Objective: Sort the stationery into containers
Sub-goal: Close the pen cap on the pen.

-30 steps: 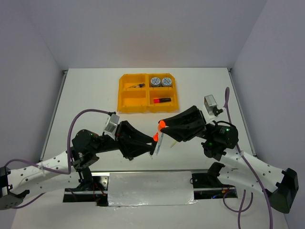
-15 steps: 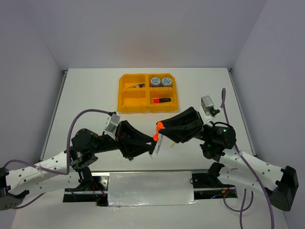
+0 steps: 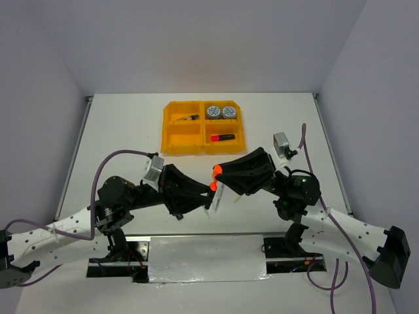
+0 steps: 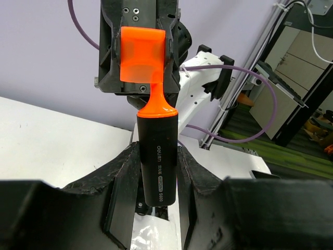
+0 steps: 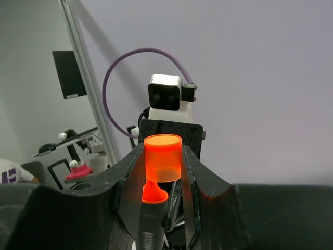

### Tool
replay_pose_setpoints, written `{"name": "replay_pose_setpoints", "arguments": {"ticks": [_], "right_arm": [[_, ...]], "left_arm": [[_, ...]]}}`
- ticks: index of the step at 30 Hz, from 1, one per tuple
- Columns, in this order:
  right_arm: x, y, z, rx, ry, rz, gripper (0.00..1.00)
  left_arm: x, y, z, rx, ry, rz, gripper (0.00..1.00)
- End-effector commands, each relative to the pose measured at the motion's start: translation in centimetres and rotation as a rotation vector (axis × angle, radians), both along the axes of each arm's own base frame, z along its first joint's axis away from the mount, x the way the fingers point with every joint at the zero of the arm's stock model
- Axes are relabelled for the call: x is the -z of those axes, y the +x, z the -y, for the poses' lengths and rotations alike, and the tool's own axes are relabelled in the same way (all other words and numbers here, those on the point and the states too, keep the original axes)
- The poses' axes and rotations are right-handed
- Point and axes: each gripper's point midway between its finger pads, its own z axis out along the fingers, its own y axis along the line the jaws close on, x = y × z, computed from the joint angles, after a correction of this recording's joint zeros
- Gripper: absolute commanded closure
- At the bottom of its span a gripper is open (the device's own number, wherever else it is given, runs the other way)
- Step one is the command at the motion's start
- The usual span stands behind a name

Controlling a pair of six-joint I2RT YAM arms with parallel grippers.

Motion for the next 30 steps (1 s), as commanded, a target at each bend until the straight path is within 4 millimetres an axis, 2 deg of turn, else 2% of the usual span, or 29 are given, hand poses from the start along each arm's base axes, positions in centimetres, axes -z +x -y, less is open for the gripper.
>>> {"name": "replay_pose_setpoints", "arguments": {"ticks": [1,6,11,17,27,30], "right_arm": [[-0.1,-0.3,0.5,0.007,0.035,-0.002,1.00],[-0.4,-0.1,0.8,0.027,0.035,-0.015,1.00],[0.4,0.0,0.1,0.009,0.008,-0.058,1.00],[0.9,-0.1,-0.4,0.011,-0.007,-0.080,1.00],[2.8,0.9,-1.3,0.045,-0.032,-0.117,1.00],[3.6,0.9,-2.2,0.027,-0.058,-0.116,1.00]], "left_arm": [[-4.1,-0.2,-1.2,-0.036,-0.105,0.088,1.00],[-4.0,0.3,-1.0,-0.053,-0.089,0.085,1.00],[-4.3,0.6,-1.4,-0.085,-0.101,0.101,1.00],[-4.5,1.0,-1.1,-0.098,-0.082,0.110,1.00],[-5.6,0.6,-1.6,-0.095,-0.119,0.136,1.00],[-6.2,0.4,-1.8,-0.092,-0.123,0.159,1.00]]}}
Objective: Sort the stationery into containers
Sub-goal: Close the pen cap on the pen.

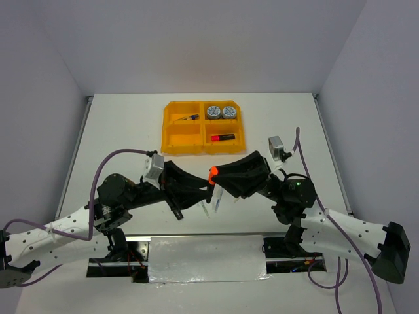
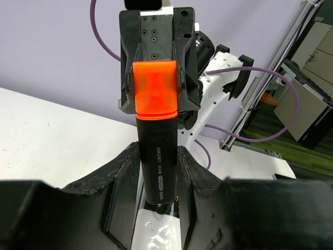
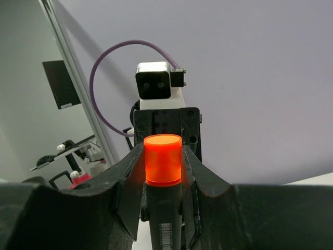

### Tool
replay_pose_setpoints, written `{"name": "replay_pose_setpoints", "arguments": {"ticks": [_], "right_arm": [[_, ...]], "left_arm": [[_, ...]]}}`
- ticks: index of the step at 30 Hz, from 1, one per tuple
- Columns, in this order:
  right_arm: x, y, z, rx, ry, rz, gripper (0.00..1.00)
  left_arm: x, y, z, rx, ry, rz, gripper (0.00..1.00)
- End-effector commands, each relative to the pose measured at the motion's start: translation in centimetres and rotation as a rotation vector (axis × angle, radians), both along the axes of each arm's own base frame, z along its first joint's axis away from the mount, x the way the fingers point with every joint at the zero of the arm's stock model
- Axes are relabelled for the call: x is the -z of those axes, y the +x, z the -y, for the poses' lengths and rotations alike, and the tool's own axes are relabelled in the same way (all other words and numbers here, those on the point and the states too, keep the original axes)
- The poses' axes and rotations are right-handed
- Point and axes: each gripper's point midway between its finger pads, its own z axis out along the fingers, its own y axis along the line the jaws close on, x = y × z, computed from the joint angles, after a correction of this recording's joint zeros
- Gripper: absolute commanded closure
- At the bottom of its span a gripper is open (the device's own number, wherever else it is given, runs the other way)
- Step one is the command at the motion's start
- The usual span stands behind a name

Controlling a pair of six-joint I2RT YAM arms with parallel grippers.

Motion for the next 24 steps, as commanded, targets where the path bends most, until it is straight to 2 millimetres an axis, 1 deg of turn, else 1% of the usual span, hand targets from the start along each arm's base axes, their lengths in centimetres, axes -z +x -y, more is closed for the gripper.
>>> {"name": "replay_pose_setpoints", "arguments": {"ticks": [1,3,4,5,6,9,11,16,17,22,24], "right_arm": [[1.9,0.1,-1.2,-0.010,-0.049,-0.001,0.99],[2.2,-0.3,-1.5,-0.027,-0.064,0.021,0.96],[2.3,-0.3,-1.6,-0.029,-0.070,0.028,0.92],[2.2,-0.5,-1.7,-0.038,-0.069,0.038,0.90],[2.3,-1.0,-1.7,-0.058,-0.071,0.053,0.83],[2.1,-1.7,-1.8,-0.091,-0.070,0.081,0.76],[2.0,-1.9,-1.8,-0.090,-0.073,0.086,0.75],[1.6,-2.1,-1.4,-0.079,-0.077,0.103,0.66],[1.4,-2.2,-1.2,-0.074,-0.072,0.110,0.62],[1.2,-2.4,-1.2,-0.078,-0.079,0.122,0.61],[1.0,-2.5,-1.2,-0.080,-0.083,0.131,0.56]], "left_arm": [[-6.1,-1.1,-1.7,-0.002,-0.151,0.135,1.00],[-6.5,-1.2,-2.0,-0.006,-0.149,0.146,1.00],[-6.6,-1.1,-2.1,-0.014,-0.151,0.149,1.00],[-6.6,-1.1,-2.2,-0.017,-0.150,0.151,1.00],[-6.7,-1.1,-2.4,-0.023,-0.151,0.159,1.00],[-6.8,-1.0,-2.5,-0.037,-0.143,0.173,1.00],[-6.9,-1.0,-2.5,-0.037,-0.137,0.181,1.00],[-6.0,-0.6,-2.2,-0.049,-0.098,0.181,1.00],[-5.9,-0.6,-2.1,-0.049,-0.094,0.179,1.00],[-5.5,-0.7,-1.7,-0.032,-0.082,0.182,1.00],[-5.2,-0.7,-1.5,-0.027,-0.075,0.180,1.00]]}}
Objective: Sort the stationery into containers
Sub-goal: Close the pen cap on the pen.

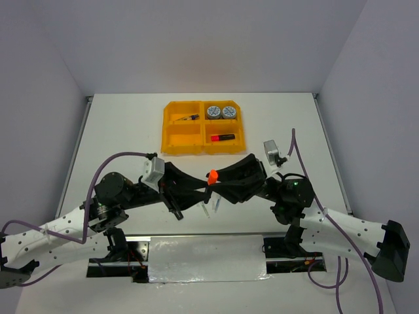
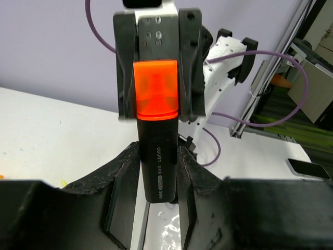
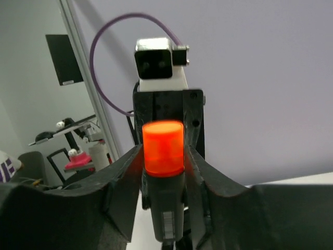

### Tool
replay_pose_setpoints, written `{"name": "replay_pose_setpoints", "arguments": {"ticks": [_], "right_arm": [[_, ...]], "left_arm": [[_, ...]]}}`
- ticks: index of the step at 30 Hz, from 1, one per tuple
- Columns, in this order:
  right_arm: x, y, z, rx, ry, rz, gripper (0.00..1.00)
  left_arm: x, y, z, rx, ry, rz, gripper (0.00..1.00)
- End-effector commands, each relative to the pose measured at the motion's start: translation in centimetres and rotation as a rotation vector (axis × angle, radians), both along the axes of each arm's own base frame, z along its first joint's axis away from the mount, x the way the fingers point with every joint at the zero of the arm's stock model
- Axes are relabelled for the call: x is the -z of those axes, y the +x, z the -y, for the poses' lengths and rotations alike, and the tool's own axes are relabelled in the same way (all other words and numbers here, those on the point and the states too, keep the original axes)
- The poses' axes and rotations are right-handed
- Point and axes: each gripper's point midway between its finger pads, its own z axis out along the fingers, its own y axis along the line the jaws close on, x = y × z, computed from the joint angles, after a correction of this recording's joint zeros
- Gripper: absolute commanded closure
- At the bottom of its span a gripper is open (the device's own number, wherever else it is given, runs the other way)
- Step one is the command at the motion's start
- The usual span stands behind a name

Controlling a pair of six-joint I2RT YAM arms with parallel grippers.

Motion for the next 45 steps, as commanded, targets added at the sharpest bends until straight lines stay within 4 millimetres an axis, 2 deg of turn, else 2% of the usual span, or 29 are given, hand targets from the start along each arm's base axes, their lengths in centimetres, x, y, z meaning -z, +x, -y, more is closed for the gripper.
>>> {"name": "replay_pose_setpoints", "arguments": {"ticks": [1,5,11,17,20,21,23,24,26,27,28,29,30,31,35,39,42,45], "right_arm": [[0.7,-1.2,-0.7,-0.049,-0.061,0.034,0.54],[0.4,-1.5,-0.3,-0.046,-0.058,0.048,0.45],[0.3,-1.3,-0.2,-0.029,-0.065,0.045,0.44],[1.0,1.6,0.7,0.129,-0.082,-0.058,0.43],[0.9,2.1,1.5,0.171,-0.068,-0.101,0.38],[1.4,3.1,1.6,0.212,-0.091,-0.151,0.38],[0.6,3.6,1.9,0.253,-0.088,-0.176,0.38],[1.0,4.5,1.9,0.294,-0.108,-0.216,0.38],[0.1,4.9,2.0,0.330,-0.109,-0.238,0.38],[1.0,5.5,1.6,0.359,-0.157,-0.252,0.38],[-0.1,5.6,1.6,0.380,-0.146,-0.266,0.39],[-0.2,5.9,1.5,0.399,-0.156,-0.281,0.39],[0.7,6.3,1.0,0.428,-0.203,-0.288,0.40],[-0.2,6.6,1.2,0.456,-0.189,-0.299,0.40],[-0.6,6.5,0.2,0.483,-0.214,-0.290,0.41],[-0.4,7.3,-0.5,0.539,-0.259,-0.291,0.45],[0.5,7.9,-1.0,0.582,-0.293,-0.307,0.47],[1.1,8.3,-1.2,0.604,-0.307,-0.310,0.55]], "left_arm": [[-5.5,-0.6,-1.1,-0.006,-0.143,0.108,1.00],[-5.1,-0.5,-1.1,-0.008,-0.138,0.106,1.00],[-5.1,0.3,-1.6,-0.064,-0.136,0.102,1.00],[-4.9,2.4,-2.0,-0.181,-0.098,0.093,1.00],[-4.8,3.3,-2.3,-0.237,-0.084,0.107,1.00],[-4.7,3.6,-2.4,-0.253,-0.076,0.112,1.00],[-4.8,4.4,-2.5,-0.298,-0.061,0.123,1.00],[-4.5,4.8,-2.3,-0.309,-0.044,0.125,1.00],[-4.3,5.0,-2.1,-0.316,-0.015,0.144,1.00],[-4.1,5.5,-2.0,-0.340,-0.004,0.144,1.00],[-4.1,5.9,-2.1,-0.358,0.005,0.150,1.00],[-4.0,6.2,-2.2,-0.374,0.007,0.150,1.00],[-4.1,6.3,-2.2,-0.382,0.009,0.154,1.00],[-4.0,6.4,-2.2,-0.388,0.017,0.161,1.00],[-3.8,6.7,-2.2,-0.399,0.039,0.166,1.00],[-3.7,6.6,-1.9,-0.385,0.044,0.160,1.00],[-3.6,6.4,-1.8,-0.377,0.038,0.154,1.00],[-3.6,6.4,-1.8,-0.373,0.037,0.152,1.00]]}}
